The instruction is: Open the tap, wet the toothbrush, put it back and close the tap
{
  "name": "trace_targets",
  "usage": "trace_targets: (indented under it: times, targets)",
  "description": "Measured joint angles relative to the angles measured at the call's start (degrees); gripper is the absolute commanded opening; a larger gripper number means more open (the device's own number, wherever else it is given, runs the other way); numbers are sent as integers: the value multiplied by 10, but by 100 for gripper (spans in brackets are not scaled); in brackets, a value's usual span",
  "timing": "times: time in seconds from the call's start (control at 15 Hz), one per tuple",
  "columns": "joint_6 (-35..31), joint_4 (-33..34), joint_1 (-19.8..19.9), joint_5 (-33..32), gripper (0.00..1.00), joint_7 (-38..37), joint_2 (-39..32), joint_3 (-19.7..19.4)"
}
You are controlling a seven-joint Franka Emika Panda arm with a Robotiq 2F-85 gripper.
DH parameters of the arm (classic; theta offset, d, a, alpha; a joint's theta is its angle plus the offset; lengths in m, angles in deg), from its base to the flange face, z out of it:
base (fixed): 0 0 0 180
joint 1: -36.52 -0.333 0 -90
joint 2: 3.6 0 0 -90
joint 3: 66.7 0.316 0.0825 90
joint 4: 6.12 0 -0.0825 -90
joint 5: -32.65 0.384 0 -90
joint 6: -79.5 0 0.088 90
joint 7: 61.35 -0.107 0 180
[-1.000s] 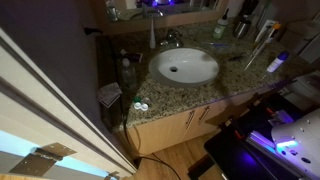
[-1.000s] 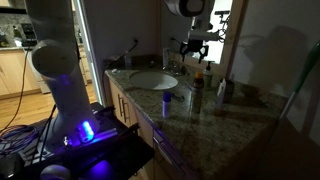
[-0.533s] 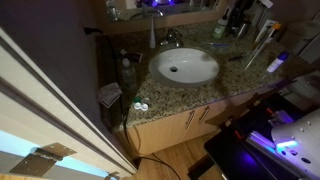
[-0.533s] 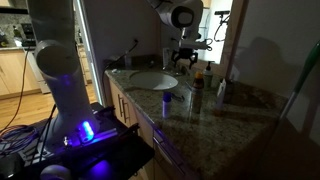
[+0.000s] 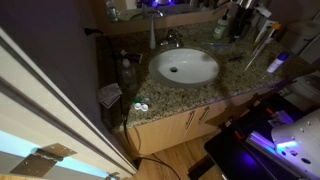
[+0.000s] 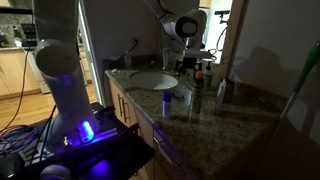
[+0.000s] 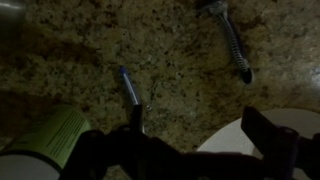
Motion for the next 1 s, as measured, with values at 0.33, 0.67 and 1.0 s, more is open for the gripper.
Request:
trace_targets:
  times: [0.33,0.67,1.0]
  targets:
    - [-89,1,-2,8,100,20,-31,30]
    - [-87,1,2,6,100,17,-33,30]
    - [-110,22,0,7,100,14,-77,52]
